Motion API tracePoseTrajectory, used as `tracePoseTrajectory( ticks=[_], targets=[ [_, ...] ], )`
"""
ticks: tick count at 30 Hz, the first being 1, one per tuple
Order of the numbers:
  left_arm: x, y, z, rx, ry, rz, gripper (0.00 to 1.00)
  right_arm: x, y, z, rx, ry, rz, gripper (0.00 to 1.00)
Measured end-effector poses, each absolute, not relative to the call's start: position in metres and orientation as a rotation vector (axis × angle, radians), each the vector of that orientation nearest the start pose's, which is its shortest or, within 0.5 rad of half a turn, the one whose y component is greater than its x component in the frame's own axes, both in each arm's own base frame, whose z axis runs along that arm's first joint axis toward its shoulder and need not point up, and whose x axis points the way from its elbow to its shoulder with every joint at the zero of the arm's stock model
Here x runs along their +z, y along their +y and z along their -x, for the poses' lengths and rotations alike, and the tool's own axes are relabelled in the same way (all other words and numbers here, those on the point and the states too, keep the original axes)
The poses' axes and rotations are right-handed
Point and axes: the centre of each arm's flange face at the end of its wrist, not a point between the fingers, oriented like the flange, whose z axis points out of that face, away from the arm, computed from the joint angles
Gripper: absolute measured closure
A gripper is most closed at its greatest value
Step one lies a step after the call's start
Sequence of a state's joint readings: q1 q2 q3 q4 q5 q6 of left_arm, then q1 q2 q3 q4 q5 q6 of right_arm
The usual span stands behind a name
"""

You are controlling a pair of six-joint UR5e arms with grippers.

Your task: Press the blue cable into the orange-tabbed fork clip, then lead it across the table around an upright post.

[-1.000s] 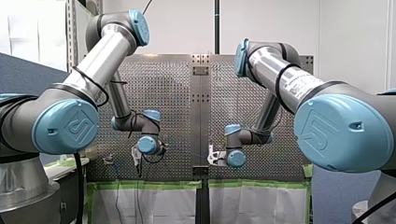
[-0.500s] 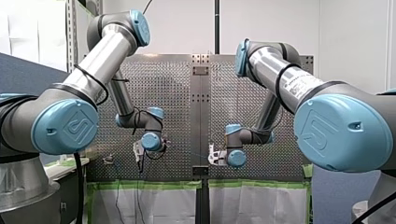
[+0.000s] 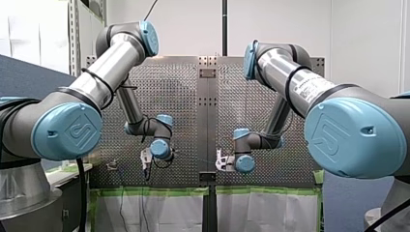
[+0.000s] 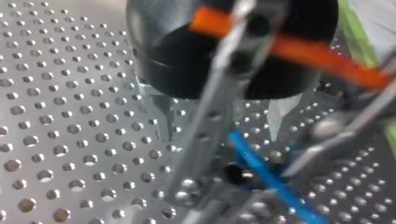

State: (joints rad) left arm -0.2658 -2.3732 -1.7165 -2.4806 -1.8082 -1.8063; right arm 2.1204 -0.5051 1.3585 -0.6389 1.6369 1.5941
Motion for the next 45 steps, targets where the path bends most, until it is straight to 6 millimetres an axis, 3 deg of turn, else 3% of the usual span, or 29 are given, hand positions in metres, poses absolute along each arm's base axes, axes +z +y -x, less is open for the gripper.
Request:
tracePoseTrajectory(
  ticks=[8, 17, 18, 20, 21, 22, 23, 25, 26, 28, 45],
  targets=[
    [0.0223, -0.2676, -0.5583, -0.138, 1.825, 0.142, 0.0, -0.0464, -0.5358, -0.4759, 1.41, -1.068, -1.745, 1.0],
    [0.0215, -0.2629, -0.5551, -0.046, 1.861, 0.115, 0.0, -0.0467, -0.5355, -0.4757, 1.407, -1.068, -1.748, 1.0],
    [0.0212, -0.262, -0.5545, -0.031, 1.865, 0.11, 0.15, -0.0466, -0.5354, -0.4758, 1.407, -1.068, -1.748, 1.0],
    [0.0213, -0.2608, -0.5542, -0.007, 1.866, 0.103, 0.19, -0.0466, -0.5354, -0.4758, 1.407, -1.068, -1.748, 1.0],
    [0.0215, -0.2604, -0.5541, 0.007, 1.866, 0.097, 0.4, -0.0465, -0.5354, -0.4758, 1.407, -1.068, -1.748, 1.0],
    [0.0216, -0.2604, -0.554, 0.016, 1.865, 0.092, 0.51, -0.0465, -0.5354, -0.4759, 1.407, -1.067, -1.748, 1.0],
    [0.0217, -0.2606, -0.5539, 0.024, 1.863, 0.086, 0.51, -0.0465, -0.5353, -0.4759, 1.407, -1.067, -1.749, 1.0],
    [0.022, -0.2618, -0.5535, 0.039, 1.86, 0.075, 0.78, -0.0467, -0.5352, -0.4759, 1.406, -1.067, -1.749, 1.0],
    [0.0221, -0.2621, -0.5533, 0.044, 1.859, 0.073, 0.78, -0.0466, -0.5351, -0.476, 1.406, -1.067, -1.749, 1.0],
    [0.0221, -0.2628, -0.5526, 0.053, 1.858, 0.071, 1.0, -0.0467, -0.535, -0.4761, 1.406, -1.067, -1.75, 1.0],
    [0.0221, -0.2657, -0.5508, 0.055, 1.864, 0.058, 1.0, -0.0468, -0.5345, -0.4763, 1.404, -1.068, -1.753, 1.0]
  ],
)
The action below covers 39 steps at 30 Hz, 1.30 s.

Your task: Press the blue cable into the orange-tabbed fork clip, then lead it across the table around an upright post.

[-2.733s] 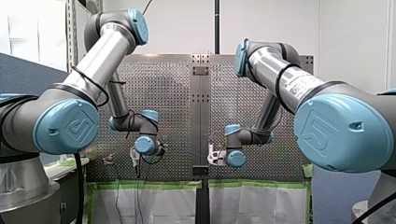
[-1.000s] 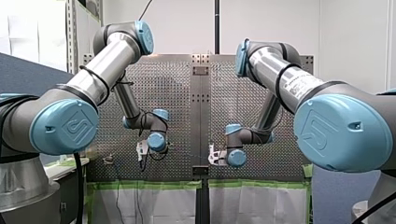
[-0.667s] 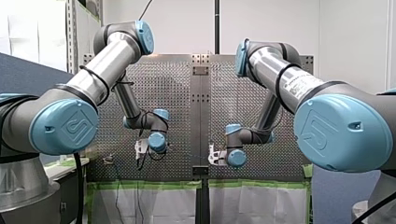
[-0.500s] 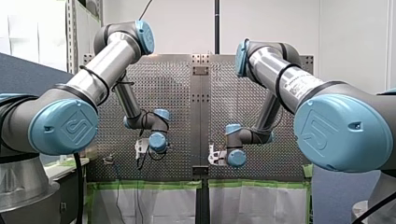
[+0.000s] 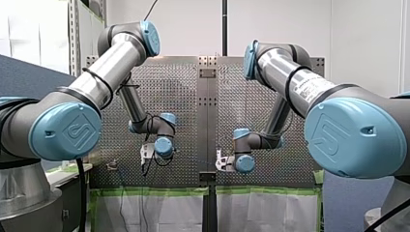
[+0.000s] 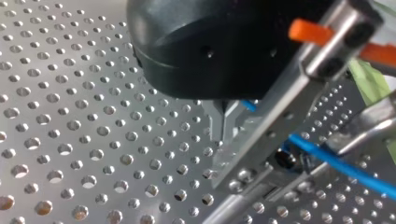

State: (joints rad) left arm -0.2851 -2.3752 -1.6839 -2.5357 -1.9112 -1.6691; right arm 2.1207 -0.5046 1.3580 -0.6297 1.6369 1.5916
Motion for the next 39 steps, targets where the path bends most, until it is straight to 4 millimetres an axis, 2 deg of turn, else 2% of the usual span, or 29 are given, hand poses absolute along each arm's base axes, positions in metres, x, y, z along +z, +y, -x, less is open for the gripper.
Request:
tracePoseTrajectory(
  ticks=[10, 14, 26, 31, 39],
  targets=[
    [0.023, -0.269, -0.543, 0.095, 1.9, 0.016, 1.0, -0.047, -0.532, -0.47, 1.332, -1.073, -1.79, 1.0],
    [0.034, -0.275, -0.541, 0.1, 1.894, 0.001, 1.0, -0.035, -0.535, -0.468, 1.318, -1.076, -1.79, 1.0],
    [0.097, -0.306, -0.532, 0.042, 1.81, -0.019, 1.0, 0.038, -0.546, -0.469, 1.342, -1.064, -1.742, 1.0],
    [0.129, -0.317, -0.527, 0.017, 1.771, -0.012, 1.0, 0.072, -0.549, -0.47, 1.364, -1.052, -1.716, 1.0],
    [0.18, -0.329, -0.514, -0.006, 1.719, 0.003, 1.0, 0.104, -0.543, -0.471, 1.381, -1.043, -1.701, 1.0]
  ],
)
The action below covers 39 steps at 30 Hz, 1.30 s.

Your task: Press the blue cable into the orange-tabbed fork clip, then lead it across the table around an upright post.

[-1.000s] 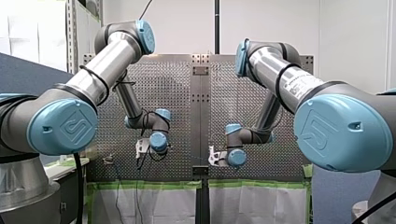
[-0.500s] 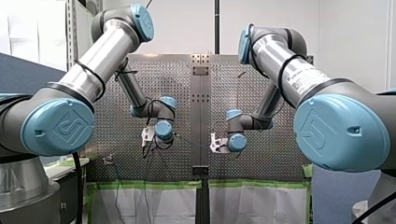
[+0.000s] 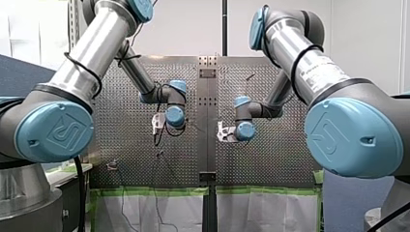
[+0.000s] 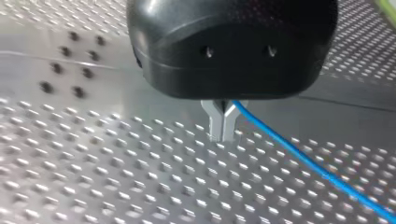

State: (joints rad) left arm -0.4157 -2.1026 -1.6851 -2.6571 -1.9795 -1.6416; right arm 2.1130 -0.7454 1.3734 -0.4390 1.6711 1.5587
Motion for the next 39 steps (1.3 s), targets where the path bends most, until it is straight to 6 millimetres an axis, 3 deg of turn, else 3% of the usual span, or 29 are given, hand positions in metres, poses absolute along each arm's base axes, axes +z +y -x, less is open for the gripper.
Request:
tracePoseTrajectory(
  ticks=[8, 27, 33, 39],
  targets=[
    [0.208, -0.34, -0.502, -0.031, 1.684, 0.003, 1.0, 0.136, -0.535, -0.466, 1.404, -1.041, -1.67, 1.0],
    [0.268, -0.349, -0.489, -0.112, 1.579, 0.052, 1.0, 0.244, -0.525, -0.467, 1.515, -0.972, -1.543, 1.0],
    [0.294, -0.348, -0.486, -0.14, 1.536, 0.073, 1.0, 0.266, -0.52, -0.467, 1.54, -0.953, -1.517, 1.0],
    [0.303, -0.349, -0.487, -0.142, 1.522, 0.073, 1.0, 0.284, -0.516, -0.468, 1.562, -0.935, -1.499, 1.0]
  ],
)
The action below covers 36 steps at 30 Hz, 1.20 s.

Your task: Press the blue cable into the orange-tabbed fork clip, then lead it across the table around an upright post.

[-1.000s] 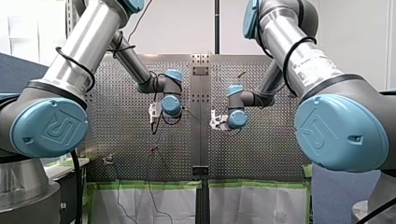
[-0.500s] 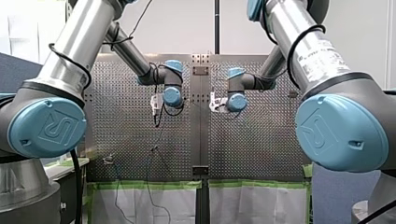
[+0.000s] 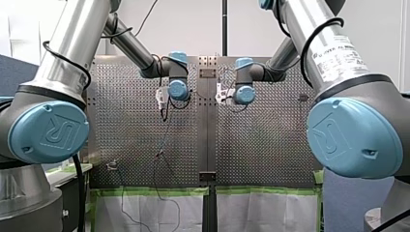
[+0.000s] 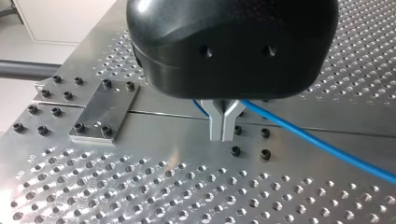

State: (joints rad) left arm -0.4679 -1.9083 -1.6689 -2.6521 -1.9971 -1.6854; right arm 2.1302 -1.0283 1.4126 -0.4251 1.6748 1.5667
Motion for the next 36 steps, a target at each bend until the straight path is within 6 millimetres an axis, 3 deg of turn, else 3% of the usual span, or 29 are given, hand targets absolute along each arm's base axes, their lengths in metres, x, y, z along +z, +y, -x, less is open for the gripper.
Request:
tracePoseTrajectory(
  ticks=[11, 24, 36],
  targets=[
    [0.312, -0.35, -0.489, -0.147, 1.512, 0.076, 1.0, 0.343, -0.508, -0.466, 1.627, -0.885, -1.422, 1.0],
    [0.355, -0.349, -0.489, -0.166, 1.47, 0.091, 1.0, 0.389, -0.504, -0.465, 1.661, -0.851, -1.372, 1.0],
    [0.39, -0.357, -0.497, -0.18, 1.443, 0.089, 1.0, 0.435, -0.499, -0.45, 1.684, -0.84, -1.316, 1.0]
  ],
)
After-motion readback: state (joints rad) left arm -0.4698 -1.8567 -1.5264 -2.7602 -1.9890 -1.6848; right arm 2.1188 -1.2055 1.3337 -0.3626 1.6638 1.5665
